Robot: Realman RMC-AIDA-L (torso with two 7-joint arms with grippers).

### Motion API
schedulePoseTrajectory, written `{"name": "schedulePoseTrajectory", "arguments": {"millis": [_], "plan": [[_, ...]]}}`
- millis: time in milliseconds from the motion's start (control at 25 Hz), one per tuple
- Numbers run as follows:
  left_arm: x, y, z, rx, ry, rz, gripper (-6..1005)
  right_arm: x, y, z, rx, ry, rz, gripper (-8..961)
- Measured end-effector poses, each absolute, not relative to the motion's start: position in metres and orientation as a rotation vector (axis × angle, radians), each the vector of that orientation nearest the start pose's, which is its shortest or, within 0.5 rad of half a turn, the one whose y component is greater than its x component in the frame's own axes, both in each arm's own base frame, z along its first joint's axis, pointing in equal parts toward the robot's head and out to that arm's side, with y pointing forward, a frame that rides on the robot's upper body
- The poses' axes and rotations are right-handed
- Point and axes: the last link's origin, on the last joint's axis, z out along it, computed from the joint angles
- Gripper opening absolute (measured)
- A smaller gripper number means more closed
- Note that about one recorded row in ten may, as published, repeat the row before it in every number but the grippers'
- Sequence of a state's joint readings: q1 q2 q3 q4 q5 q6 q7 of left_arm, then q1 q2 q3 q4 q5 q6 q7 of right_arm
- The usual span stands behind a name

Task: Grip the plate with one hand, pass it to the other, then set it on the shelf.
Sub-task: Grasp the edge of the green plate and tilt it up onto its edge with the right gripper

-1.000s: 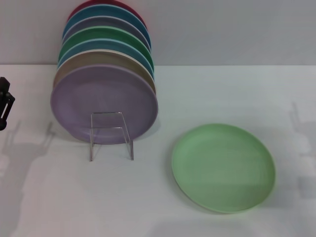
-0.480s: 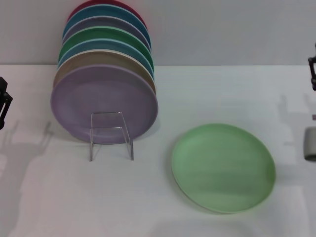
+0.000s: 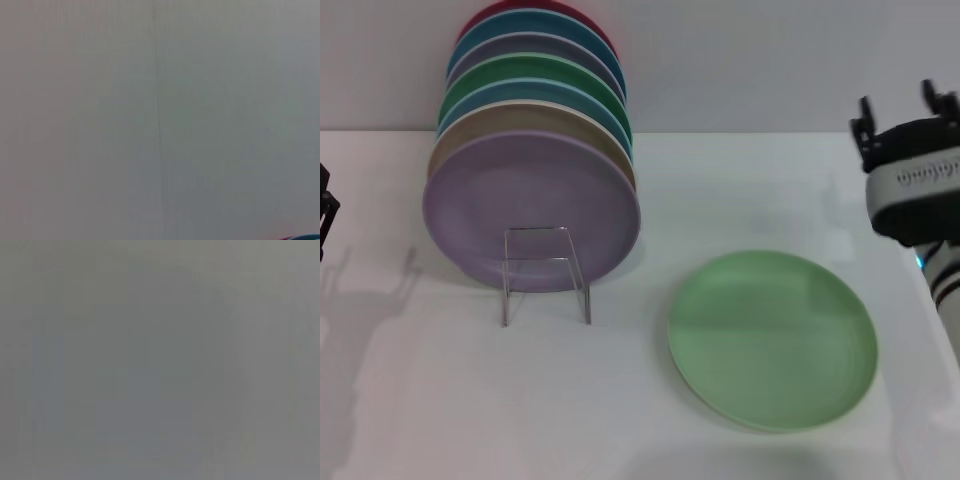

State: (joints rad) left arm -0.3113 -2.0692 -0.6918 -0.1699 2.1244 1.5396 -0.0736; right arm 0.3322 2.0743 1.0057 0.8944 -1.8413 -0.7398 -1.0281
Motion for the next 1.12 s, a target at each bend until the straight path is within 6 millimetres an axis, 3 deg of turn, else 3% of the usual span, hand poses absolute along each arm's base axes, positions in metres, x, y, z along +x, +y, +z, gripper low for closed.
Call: {"name": "schedulePoseTrajectory", "arguments": {"millis": [440, 800, 1120], "plan": [[-0.324, 0.282, 0.017, -1.446, -0.303, -0.831, 813, 0.239, 0.381, -0.011, -1.821, 0.634, 0.362, 654], [-0.321, 0.289, 0.014, -1.462, -0.307, -0.829, 812, 0.250, 0.385, 0.023, -2.030, 0.872, 0.348, 654], [-0.318, 0.294, 0.013, -1.469, -0.309, -0.833, 812, 0.234, 0.384, 0.058, -2.131, 1.047, 0.202, 653]]}}
